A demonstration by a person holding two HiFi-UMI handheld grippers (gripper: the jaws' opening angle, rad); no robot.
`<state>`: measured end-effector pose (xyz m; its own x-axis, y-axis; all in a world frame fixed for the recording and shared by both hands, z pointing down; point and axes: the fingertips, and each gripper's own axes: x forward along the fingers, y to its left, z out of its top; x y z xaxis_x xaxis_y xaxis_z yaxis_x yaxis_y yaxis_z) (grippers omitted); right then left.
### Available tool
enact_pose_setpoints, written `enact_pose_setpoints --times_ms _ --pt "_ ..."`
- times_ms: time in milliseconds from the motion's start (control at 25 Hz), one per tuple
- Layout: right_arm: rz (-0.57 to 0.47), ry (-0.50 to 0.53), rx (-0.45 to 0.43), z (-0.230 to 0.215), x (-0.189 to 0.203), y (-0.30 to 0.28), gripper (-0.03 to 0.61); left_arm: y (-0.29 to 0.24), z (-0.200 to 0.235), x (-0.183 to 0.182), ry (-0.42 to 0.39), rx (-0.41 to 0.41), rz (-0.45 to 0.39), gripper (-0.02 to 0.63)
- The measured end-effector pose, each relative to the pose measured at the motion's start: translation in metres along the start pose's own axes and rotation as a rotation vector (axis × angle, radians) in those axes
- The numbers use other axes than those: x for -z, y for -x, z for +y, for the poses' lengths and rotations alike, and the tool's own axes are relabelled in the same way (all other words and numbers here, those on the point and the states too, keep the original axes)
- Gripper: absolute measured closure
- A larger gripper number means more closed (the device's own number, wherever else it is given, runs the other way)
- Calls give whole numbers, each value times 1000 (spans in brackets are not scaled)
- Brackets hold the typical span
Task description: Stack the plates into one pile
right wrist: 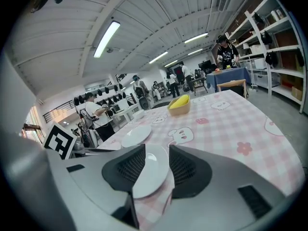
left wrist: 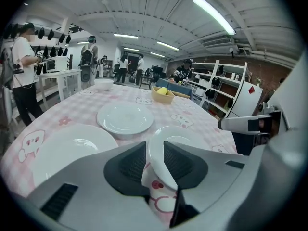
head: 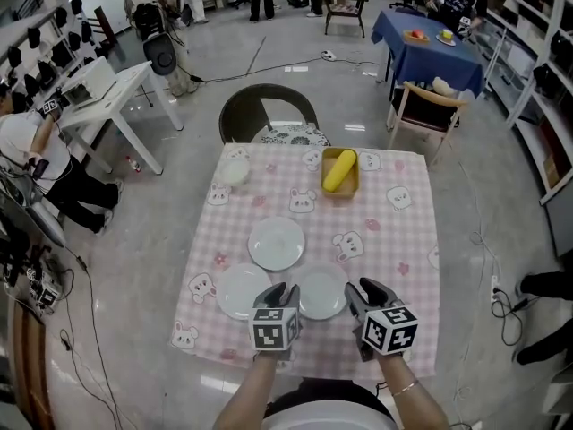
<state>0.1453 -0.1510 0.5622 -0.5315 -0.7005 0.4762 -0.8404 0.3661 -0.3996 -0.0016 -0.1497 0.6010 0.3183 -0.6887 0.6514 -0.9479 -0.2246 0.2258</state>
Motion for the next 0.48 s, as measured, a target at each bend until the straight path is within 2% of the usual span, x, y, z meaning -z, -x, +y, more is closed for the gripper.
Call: enact_pose_setpoints --times_ms 320,480 --pt "7 -9 3 -6 -1 -5 434 -15 1 13 9 -27 112 483" --pt "8 -14 6 -6 -4 -4 434 -15 -1 13 42 -30 149 482"
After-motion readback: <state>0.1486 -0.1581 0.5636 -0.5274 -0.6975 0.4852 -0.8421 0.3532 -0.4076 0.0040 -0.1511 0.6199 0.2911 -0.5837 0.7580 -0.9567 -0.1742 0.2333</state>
